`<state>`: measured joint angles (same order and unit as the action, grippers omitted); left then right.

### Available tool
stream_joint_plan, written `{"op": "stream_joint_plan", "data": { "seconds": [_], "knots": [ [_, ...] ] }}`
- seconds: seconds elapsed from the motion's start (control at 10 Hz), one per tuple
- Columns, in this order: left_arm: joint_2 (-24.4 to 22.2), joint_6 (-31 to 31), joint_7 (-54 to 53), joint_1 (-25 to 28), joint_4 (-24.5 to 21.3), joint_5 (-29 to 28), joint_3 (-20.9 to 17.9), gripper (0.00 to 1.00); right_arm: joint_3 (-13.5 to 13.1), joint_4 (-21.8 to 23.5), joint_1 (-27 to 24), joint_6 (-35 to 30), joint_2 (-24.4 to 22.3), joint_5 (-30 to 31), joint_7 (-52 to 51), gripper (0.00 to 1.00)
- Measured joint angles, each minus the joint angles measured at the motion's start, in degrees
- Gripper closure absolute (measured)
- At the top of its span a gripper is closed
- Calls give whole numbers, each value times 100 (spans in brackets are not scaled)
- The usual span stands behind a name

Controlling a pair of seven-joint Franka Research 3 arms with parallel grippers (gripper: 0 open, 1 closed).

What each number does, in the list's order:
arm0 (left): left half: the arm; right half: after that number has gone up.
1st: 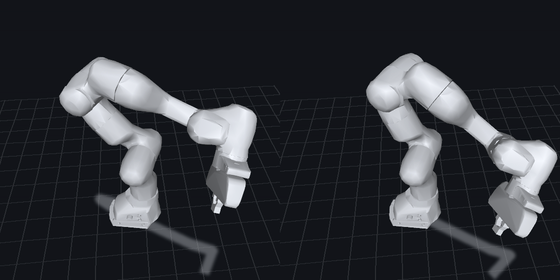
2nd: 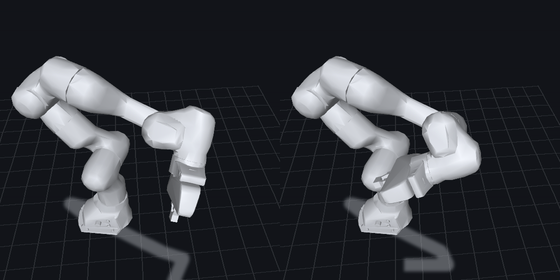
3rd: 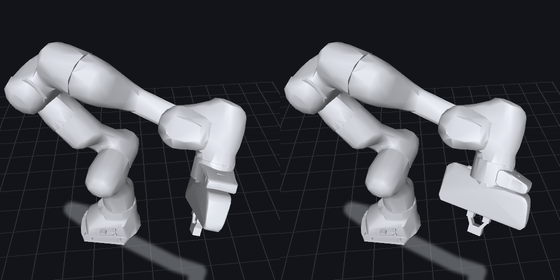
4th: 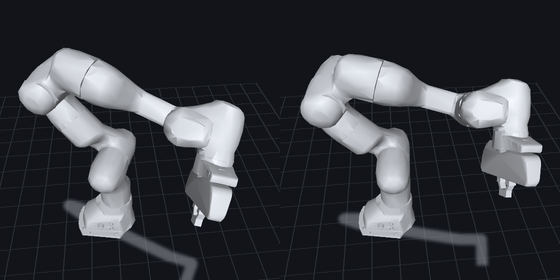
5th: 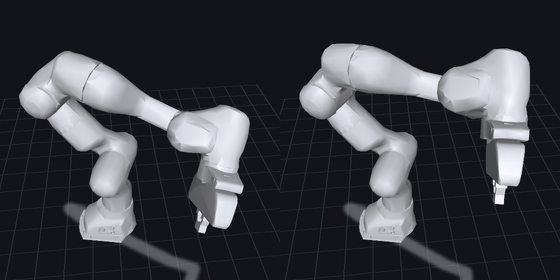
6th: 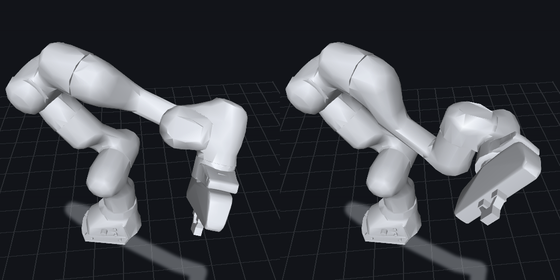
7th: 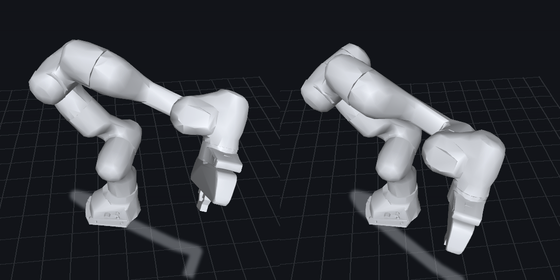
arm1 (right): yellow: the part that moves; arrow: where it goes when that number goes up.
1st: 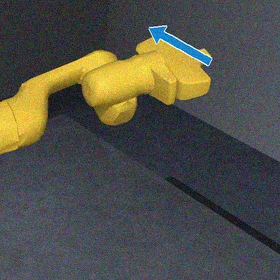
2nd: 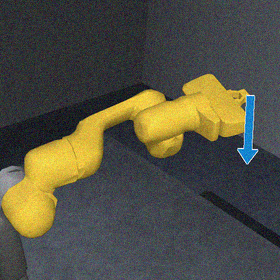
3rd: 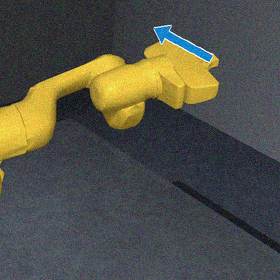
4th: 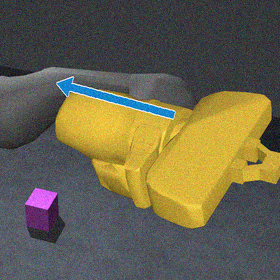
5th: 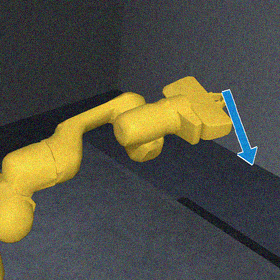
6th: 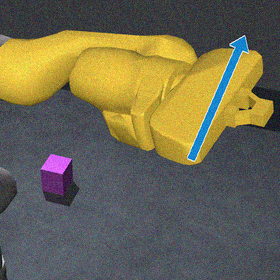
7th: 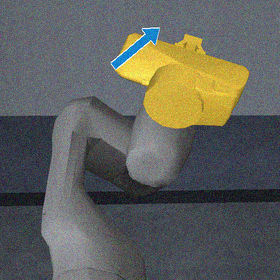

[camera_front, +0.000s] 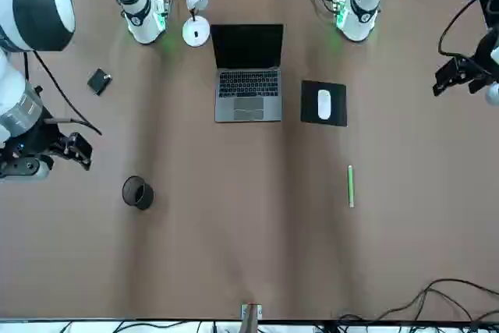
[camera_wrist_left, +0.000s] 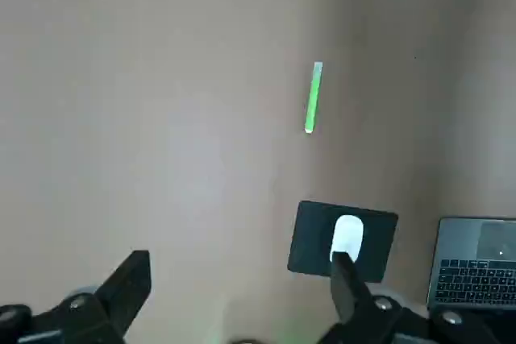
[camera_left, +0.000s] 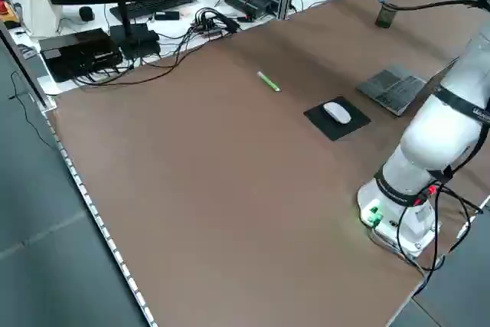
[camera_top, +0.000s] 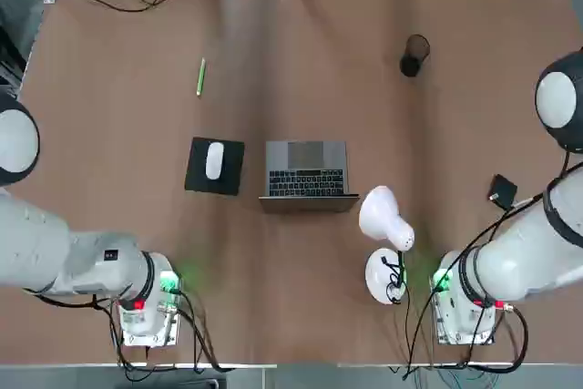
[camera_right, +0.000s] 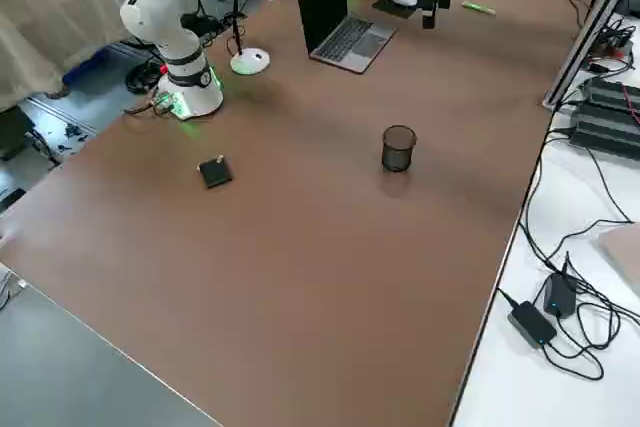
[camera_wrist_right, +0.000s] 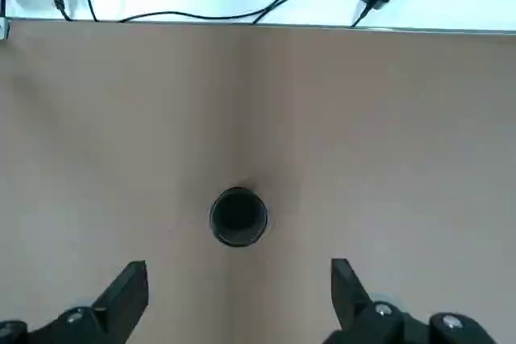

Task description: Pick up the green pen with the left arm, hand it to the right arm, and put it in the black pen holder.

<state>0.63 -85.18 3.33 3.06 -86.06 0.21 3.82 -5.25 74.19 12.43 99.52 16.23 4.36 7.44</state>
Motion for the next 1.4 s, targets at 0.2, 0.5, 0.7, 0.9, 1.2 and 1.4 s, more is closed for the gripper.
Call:
{"op": "stream_joint_plan", "data": {
  "seconds": [0.2,0.5,0.7,0.9,1.2,1.4],
  "knots": [
    [5,-3,1,7,-1,0,-30,1,-4,0,-3,0,0,0,0,0],
    [47,-1,24,9,-14,0,-41,1,-9,0,-4,0,0,0,0,0],
    [217,7,22,16,-41,-16,-45,3,-10,0,-5,0,0,2,0,0],
    [314,-188,3,16,-268,-18,-45,6,-10,0,-5,0,0,2,0,0],
    [413,-1977,1,-8,-1522,-19,-15,2,-11,0,-5,1,0,2,0,0],
    [602,-3297,53,-17,-2493,-19,19,0,-11,-2,-5,1,0,2,0,0]
  ]
}}
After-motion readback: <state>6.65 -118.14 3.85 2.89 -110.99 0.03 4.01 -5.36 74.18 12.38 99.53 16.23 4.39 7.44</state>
